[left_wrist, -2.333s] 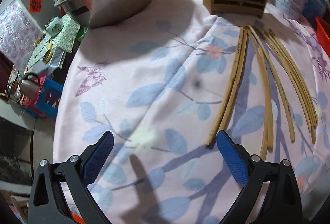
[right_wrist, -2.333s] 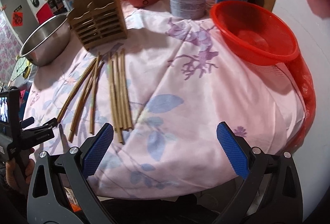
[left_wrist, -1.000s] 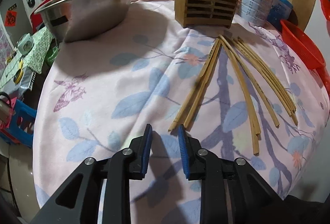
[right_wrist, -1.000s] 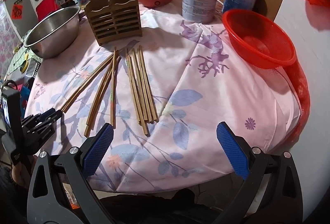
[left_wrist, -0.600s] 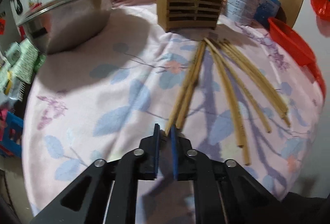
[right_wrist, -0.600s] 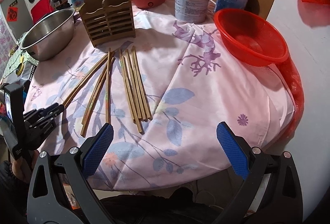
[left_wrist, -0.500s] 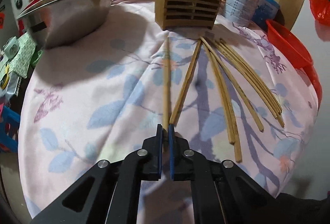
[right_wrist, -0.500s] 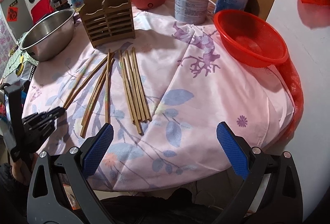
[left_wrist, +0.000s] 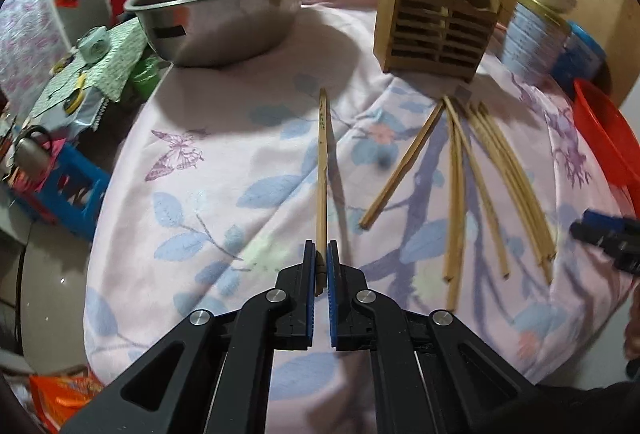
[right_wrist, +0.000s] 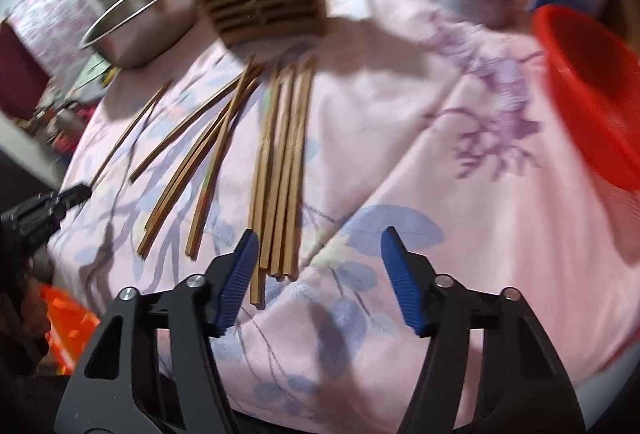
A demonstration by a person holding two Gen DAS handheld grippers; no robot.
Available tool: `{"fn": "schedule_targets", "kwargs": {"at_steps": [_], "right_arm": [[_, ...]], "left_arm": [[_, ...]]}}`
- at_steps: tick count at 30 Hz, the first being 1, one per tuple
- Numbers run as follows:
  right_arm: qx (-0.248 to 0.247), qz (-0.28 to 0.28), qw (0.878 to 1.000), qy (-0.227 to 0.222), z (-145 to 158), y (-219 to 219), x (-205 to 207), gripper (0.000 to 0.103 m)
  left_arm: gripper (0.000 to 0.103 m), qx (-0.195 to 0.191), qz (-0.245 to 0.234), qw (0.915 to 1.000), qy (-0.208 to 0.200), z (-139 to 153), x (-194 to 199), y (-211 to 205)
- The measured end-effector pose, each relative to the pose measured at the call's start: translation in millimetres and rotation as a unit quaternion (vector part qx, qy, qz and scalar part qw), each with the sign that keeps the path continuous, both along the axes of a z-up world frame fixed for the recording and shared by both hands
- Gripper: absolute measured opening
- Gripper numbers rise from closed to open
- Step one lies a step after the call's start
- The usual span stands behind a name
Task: Organize utensils
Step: 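Close the left tool on one chopstick while the right tool closes on a chopstick bundle, then lift the held chopsticks with both tools and carry them over the wooden holder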
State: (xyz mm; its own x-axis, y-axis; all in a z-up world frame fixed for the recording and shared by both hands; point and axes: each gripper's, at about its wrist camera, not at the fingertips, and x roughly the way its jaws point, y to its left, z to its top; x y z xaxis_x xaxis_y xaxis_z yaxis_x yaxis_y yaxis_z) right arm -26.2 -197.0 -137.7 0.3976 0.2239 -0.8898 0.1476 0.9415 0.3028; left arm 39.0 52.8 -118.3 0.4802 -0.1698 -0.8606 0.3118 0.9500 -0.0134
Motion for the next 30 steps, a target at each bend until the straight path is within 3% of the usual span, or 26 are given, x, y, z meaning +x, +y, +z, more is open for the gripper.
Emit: {"fn": "schedule_targets", "kwargs": {"at_steps": [3, 6, 13, 18, 23, 27, 30], "right_arm": [[-0.001, 0.037, 0.999, 0.005, -8.6, 8.3, -2.1, 0.054], [-0.005, 0.044, 0.999, 0.001, -11.9, 16.8, -7.2, 0.046], [-0.002, -0.027, 1.0, -0.003, -17.0, 19.1, -15.4, 0.028], [-0.021, -0.044, 0.999, -0.016, -16.8, 21.6, -21.0, 0.026], [-0.092, -0.007, 0.995, -0.042, -14.7, 47.9, -21.7, 0.024], [-0.079, -0.014, 0.995, -0.067, -15.9, 50.0, -27.0, 0.006], [-0.093, -0.02, 0.992, -0.08, -2.5, 46.9, -25.4, 0.006]], "left_arm": [[0.006, -0.008, 0.01, 0.9999, 0.003, 7.0, -1.8, -10.9], [0.006, -0.01, -0.017, 0.9998, 0.003, 9.3, 0.2, -20.5], [0.007, -0.004, -0.085, 0.9963, -0.006, 18.9, 13.4, -26.7], [0.007, -0.006, -0.104, 0.9945, -0.006, 20.6, 19.0, -23.7], [0.007, -0.003, -0.105, 0.9944, 0.008, 12.3, 21.9, -21.6], [0.006, 0.0, -0.099, 0.9949, 0.019, 6.4, 23.3, -19.3], [0.006, -0.003, -0.092, 0.9957, 0.01, 13.2, 23.7, -15.8]]}}
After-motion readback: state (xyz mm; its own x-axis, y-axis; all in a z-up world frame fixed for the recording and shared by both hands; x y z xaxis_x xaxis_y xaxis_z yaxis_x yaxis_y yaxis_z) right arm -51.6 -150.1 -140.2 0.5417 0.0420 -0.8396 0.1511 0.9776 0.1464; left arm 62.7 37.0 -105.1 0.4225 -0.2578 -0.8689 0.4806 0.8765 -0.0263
